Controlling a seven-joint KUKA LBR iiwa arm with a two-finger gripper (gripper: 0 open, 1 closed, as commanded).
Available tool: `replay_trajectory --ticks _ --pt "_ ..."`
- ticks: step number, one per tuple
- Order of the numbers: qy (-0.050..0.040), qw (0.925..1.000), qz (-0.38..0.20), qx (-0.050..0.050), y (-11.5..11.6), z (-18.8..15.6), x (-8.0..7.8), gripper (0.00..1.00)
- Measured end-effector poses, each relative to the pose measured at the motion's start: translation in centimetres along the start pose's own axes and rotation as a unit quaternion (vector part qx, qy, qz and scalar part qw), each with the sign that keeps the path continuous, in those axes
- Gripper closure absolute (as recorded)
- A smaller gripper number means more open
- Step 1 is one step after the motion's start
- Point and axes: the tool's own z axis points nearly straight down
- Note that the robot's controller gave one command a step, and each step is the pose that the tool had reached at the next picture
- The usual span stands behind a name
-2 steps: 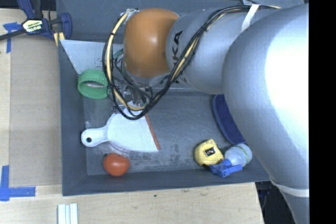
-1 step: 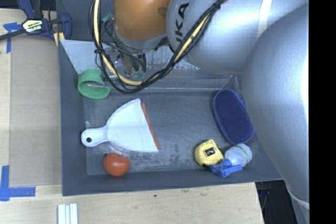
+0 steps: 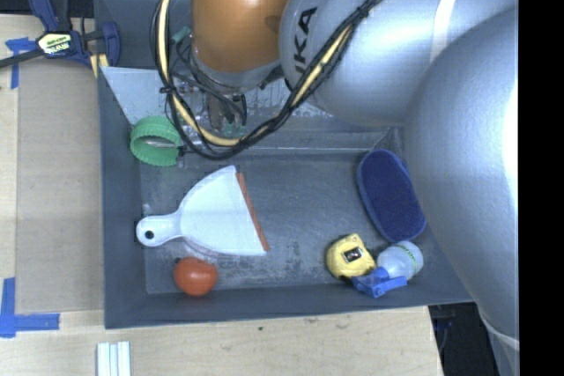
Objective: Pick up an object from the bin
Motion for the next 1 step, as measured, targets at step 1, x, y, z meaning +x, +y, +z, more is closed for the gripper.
replay_trajectory --ticks 1 --pt "-0.0007 0.999 0.045 0.002 -10.53 -0.16 4.96 0.0"
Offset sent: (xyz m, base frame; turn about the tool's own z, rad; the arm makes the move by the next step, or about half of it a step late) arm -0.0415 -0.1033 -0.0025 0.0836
